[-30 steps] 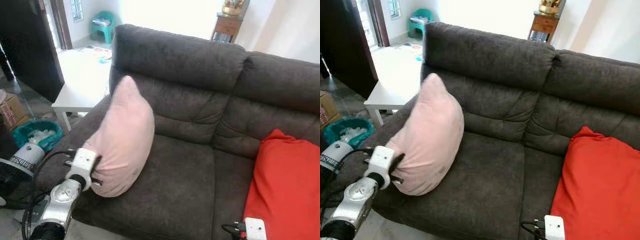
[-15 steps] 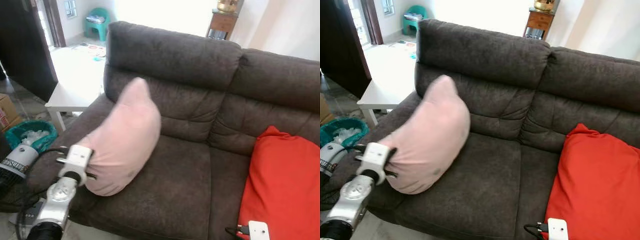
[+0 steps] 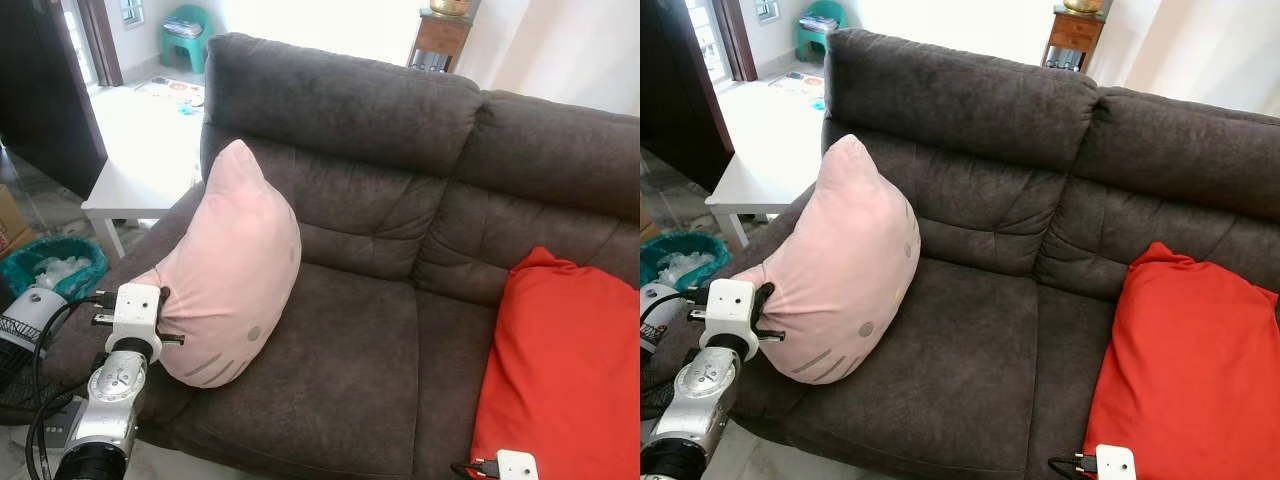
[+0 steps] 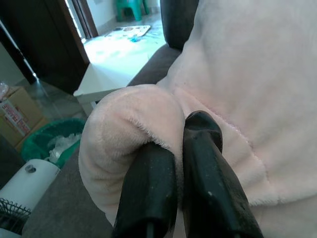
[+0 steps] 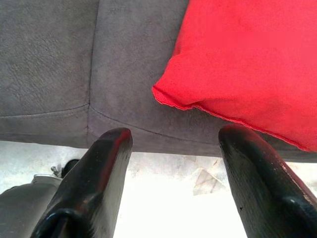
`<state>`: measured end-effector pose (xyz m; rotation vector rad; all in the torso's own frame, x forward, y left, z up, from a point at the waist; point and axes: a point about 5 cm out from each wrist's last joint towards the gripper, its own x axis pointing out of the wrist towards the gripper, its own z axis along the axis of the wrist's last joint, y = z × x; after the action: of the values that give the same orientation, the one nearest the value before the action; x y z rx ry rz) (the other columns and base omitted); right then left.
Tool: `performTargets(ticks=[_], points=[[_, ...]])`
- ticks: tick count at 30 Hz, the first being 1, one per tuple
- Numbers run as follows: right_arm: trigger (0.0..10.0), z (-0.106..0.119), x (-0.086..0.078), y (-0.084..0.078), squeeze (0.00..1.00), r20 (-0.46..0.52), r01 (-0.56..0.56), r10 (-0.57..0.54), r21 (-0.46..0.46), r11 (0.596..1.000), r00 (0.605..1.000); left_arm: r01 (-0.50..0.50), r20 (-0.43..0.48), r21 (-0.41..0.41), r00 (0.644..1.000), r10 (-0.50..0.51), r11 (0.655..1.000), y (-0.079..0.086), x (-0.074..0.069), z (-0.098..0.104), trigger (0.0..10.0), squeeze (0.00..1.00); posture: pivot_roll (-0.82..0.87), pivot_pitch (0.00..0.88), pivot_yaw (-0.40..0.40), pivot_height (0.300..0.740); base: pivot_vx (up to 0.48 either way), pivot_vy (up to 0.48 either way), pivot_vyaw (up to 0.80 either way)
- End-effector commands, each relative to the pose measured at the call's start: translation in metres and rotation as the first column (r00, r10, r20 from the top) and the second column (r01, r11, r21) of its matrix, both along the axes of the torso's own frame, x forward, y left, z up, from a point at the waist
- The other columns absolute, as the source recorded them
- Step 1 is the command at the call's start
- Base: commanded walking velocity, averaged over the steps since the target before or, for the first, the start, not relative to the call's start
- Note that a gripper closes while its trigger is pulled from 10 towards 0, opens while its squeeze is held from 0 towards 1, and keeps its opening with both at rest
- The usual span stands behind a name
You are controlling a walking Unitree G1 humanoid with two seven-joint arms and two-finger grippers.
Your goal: Move the pillow to the sofa from floor
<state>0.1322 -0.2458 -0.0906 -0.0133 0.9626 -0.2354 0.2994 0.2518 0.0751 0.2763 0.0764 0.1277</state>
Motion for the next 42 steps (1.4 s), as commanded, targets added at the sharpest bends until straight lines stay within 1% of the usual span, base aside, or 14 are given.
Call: performTargets(ticks=[1, 10, 14, 16, 20, 21, 24, 25, 26, 28, 33, 36, 39, 42], points=[[10.0, 0.001, -0.001, -0.005, 0.00, -0.004, 0.011, -0.012, -0.011, 1.000, 1.000, -0.022, 0.133, 0.013, 0.991, 0.020, 1.000, 0.002, 0.008, 0.026, 10.0, 1.00, 0.12, 0.000, -0.154, 0.740, 0.000, 0.000, 0.00], [10.0, 0.001, 0.001, -0.003, 0.00, 0.003, 0.010, -0.010, -0.008, 1.000, 1.000, -0.007, 0.188, 0.044, 0.982, -0.002, 0.999, -0.002, 0.009, 0.037, 10.0, 1.00, 0.12, 0.000, -0.153, 0.740, 0.000, 0.000, 0.00], [10.0, 0.001, 0.001, -0.003, 0.00, 0.006, 0.013, -0.013, -0.005, 1.000, 1.000, 0.007, 0.234, 0.066, 0.972, -0.023, 0.998, -0.008, 0.009, 0.045, 10.0, 1.00, 0.12, 0.000, -0.149, 0.740, 0.000, 0.000, 0.00], [10.0, 0.001, 0.001, -0.003, 0.00, 0.007, 0.015, -0.015, -0.005, 1.000, 1.000, 0.028, 0.262, 0.093, 0.964, -0.051, 0.995, -0.017, 0.006, 0.050, 10.0, 1.00, 0.13, 0.000, -0.147, 0.740, 0.000, 0.000, 0.00], [10.0, 0.001, 0.000, -0.003, 0.00, 0.006, 0.016, -0.016, -0.003, 1.000, 1.000, 0.048, 0.264, 0.113, 0.962, -0.076, 0.992, -0.025, 0.003, 0.049, 10.0, 1.00, 0.13, 0.000, -0.145, 0.740, 0.000, 0.000, 0.00], [10.0, 0.000, 0.000, -0.002, 0.00, 0.005, 0.021, -0.021, 0.002, 1.000, 1.000, 0.057, 0.257, 0.119, 0.963, -0.086, 0.991, -0.031, -0.001, 0.044, 10.0, 1.00, 0.13, 0.000, -0.142, 0.740, 0.000, 0.000, 0.00], [10.0, 0.000, -0.001, -0.001, 0.00, 0.007, 0.026, -0.026, 0.015, 1.000, 1.000, 0.014, 0.259, 0.113, 0.965, -0.043, 0.994, -0.036, -0.011, 0.036, 10.0, 1.00, 0.13, 0.000, -0.136, 0.740, 0.000, 0.000, 0.00], [10.0, 0.000, -0.002, 0.000, 0.00, 0.008, 0.028, -0.028, 0.022, 0.999, 1.000, -0.036, 0.260, 0.115, 0.966, 0.005, 0.993, -0.034, -0.017, 0.032, 10.0, 0.75, 0.13, 0.000, -0.134, 0.740, 0.000, 0.000, 0.00], [10.0, -0.001, -0.002, 0.000, 0.00, 0.008, 0.032, -0.032, 0.024, 0.999, 0.999, -0.058, 0.257, 0.124, 0.966, 0.025, 0.991, -0.033, -0.020, 0.029, 10.0, 0.00, 0.13, 0.000, -0.134, 0.740, 0.000, 0.000, 0.00], [10.0, -0.001, -0.003, 0.000, 0.00, 0.011, 0.048, -0.049, 0.032, 0.998, 0.999, -0.087, 0.242, 0.114, 0.969, 0.057, 0.990, -0.034, -0.027, 0.024, 10.0, 0.00, 0.14, 0.000, -0.131, 0.740, 0.000, 0.000, 0.00], [10.0, -0.002, -0.007, 0.000, 0.00, 0.008, 0.075, -0.076, 0.051, 0.996, 0.997, -0.102, 0.165, 0.138, 0.983, 0.079, 0.985, -0.036, -0.040, 0.004, 10.0, 0.00, 0.14, 0.000, -0.120, 0.740, 0.000, 0.000, 0.00], [10.0, -0.003, -0.009, 0.001, 0.00, 0.003, 0.092, -0.092, 0.059, 0.994, 0.996, -0.113, 0.124, 0.137, 0.988, 0.096, 0.984, -0.032, -0.042, -0.006, 10.0, 0.00, 0.14, 0.000, -0.110, 0.740, 0.000, 0.000, 0.00], [10.0, -0.005, -0.012, 0.004, 0.00, -0.015, 0.096, -0.095, 0.069, 0.993, 0.995, -0.104, 0.043, 0.140, 0.994, 0.099, 0.985, -0.028, -0.043, -0.023, 10.0, 0.00, 0.14, 0.000, -0.093, 0.740, 0.000, 0.000, 0.00], [10.0, -0.008, -0.017, 0.008, 0.00, -0.034, 0.111, -0.109, 0.078, 0.991, 0.993, -0.125, 0.008, 0.100, 0.992, 0.125, 0.987, -0.022, -0.046, -0.030, 10.0, 0.00, 0.13, 0.000, -0.065, 0.740, 0.000, 0.000, 0.00]])
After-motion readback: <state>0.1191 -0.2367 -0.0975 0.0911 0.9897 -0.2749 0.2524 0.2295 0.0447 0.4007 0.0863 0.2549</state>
